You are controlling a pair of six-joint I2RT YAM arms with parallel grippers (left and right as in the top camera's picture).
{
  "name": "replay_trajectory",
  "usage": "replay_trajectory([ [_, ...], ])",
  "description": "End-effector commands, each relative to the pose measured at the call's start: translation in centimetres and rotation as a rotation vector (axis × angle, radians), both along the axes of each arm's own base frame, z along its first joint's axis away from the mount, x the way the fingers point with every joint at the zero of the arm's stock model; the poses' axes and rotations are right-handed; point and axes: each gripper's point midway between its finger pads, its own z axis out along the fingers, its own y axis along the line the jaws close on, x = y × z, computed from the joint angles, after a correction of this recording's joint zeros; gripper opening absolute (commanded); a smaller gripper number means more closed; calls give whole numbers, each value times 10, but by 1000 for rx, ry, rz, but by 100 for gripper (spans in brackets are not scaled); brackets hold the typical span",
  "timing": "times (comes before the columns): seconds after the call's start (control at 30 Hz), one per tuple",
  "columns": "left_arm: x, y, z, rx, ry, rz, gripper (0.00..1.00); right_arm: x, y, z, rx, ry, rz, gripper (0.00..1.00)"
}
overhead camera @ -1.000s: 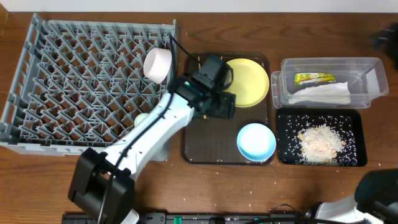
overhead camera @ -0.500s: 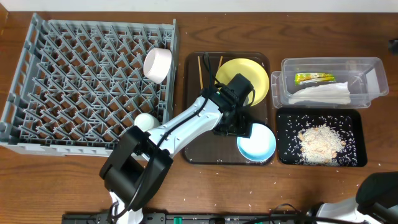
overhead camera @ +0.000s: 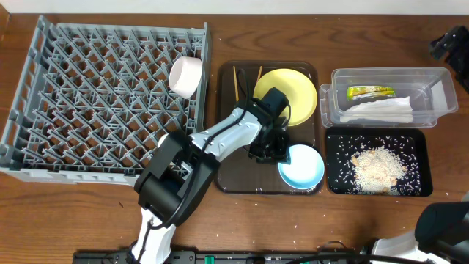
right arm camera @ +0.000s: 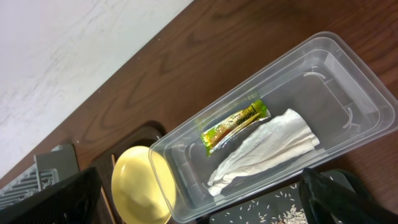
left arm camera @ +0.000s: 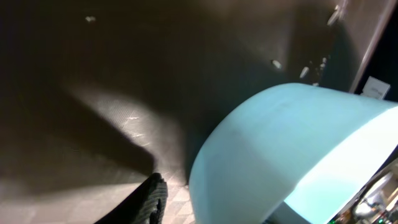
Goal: Sort waste into correct bins and load items into the dishwasher
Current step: 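Grasp light-blue bowl on dark tray with left gripper, then carry light-blue bowl into dish rack with left gripper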
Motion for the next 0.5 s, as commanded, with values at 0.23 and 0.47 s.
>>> replay_trajectory([
  [0.23, 8, 4, 8, -37, 27, 36, 7, -1, 2, 8, -23, -15, 15, 99],
  [0.47, 53, 34, 111, -139, -278, 88, 7, -1, 2, 8, -23, -15, 14, 99],
])
